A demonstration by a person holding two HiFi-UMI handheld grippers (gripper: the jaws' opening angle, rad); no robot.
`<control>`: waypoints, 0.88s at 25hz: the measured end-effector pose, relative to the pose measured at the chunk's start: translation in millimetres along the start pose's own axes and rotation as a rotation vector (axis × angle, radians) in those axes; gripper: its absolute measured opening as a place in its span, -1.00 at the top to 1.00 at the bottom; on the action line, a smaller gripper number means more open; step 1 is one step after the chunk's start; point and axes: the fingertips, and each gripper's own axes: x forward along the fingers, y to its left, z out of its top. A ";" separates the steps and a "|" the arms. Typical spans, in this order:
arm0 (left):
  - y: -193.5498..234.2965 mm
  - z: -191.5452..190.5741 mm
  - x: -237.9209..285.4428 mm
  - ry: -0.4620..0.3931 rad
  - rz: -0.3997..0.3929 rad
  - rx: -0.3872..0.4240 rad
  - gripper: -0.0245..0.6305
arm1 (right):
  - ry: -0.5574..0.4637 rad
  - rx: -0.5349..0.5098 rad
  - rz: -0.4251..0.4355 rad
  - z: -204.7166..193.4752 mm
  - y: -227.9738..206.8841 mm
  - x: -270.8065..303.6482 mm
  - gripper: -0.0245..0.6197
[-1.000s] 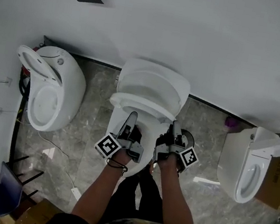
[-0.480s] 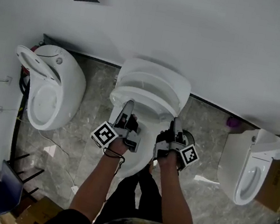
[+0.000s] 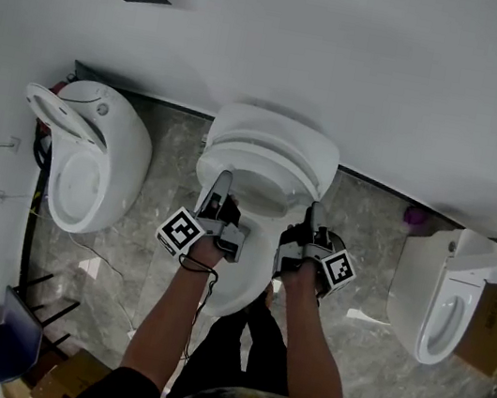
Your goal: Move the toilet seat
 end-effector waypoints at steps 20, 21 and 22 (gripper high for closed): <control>6.9 5.6 13.4 0.024 0.026 0.047 0.78 | 0.019 -0.071 0.057 -8.0 25.0 19.4 0.67; 8.1 5.9 12.9 0.027 0.033 0.055 0.78 | 0.023 -0.076 0.056 -8.5 25.7 19.2 0.69; 7.6 5.6 13.2 0.028 0.031 0.054 0.78 | 0.027 -0.082 0.057 -9.1 26.5 19.2 0.70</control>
